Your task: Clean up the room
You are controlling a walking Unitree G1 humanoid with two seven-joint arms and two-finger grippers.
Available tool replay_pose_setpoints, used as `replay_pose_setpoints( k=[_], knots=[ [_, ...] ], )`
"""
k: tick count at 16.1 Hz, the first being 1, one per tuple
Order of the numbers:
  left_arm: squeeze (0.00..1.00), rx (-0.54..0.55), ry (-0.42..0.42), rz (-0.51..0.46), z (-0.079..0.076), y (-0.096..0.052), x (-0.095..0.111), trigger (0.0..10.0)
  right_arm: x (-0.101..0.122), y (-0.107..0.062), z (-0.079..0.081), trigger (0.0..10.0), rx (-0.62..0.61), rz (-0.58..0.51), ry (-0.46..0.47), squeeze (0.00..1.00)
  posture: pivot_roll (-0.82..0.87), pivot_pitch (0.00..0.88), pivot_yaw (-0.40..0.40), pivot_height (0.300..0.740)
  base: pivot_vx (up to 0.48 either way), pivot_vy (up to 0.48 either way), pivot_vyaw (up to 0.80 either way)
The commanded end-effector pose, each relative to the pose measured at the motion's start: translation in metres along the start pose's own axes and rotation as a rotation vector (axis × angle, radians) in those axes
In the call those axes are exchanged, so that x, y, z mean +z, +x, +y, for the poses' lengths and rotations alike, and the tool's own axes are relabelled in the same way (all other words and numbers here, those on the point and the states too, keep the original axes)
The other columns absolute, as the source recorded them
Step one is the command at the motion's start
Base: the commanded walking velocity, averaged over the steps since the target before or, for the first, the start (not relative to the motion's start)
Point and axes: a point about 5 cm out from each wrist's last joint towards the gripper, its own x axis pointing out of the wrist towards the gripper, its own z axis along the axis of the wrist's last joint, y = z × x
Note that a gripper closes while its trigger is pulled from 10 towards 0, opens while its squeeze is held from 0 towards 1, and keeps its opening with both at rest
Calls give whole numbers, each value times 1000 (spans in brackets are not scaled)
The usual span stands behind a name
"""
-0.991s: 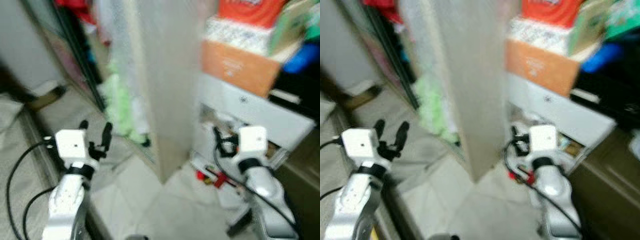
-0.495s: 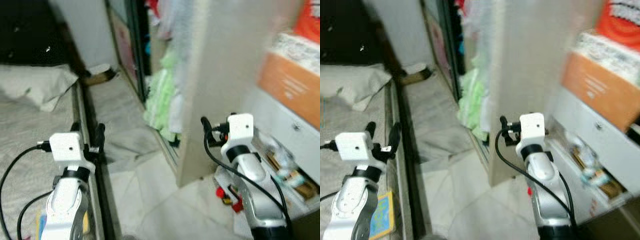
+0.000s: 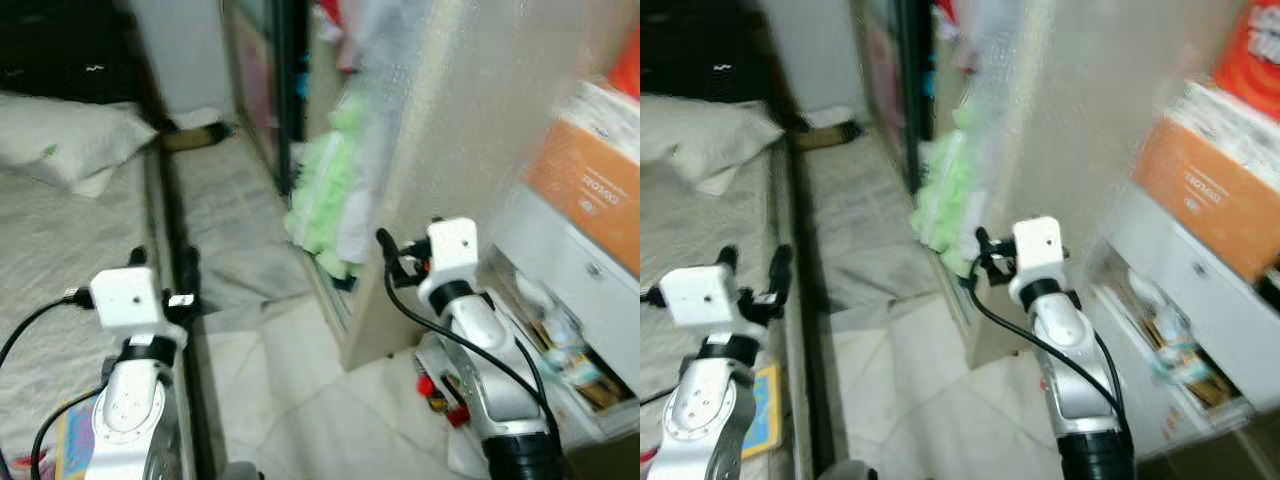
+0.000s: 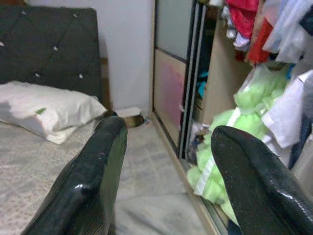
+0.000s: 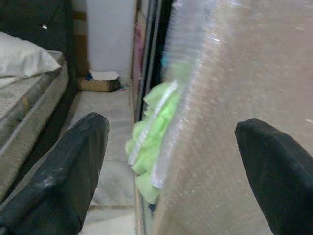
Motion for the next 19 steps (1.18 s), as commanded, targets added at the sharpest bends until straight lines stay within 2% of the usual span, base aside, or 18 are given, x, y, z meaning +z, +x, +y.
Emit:
replay_pose_setpoints(
  k=[1, 7, 19],
  knots=[
    [0, -10, 12, 7, 1, 3, 0, 10000, 4, 1, 2, 10000, 3, -20, 14, 0, 66, 0, -26, 740, 0, 0, 800],
    [0, -4, 36, 21, -1, 8, 0, 10000, 5, 1, 1, 10000, -5, -32, 10, 0, 60, 0, -19, 740, 0, 0, 800],
    [0, -16, 28, 7, 3, 13, 2, 10000, 6, 7, 5, 10000, 2, -49, 20, 0, 66, 0, -13, 740, 0, 0, 800]
  ],
)
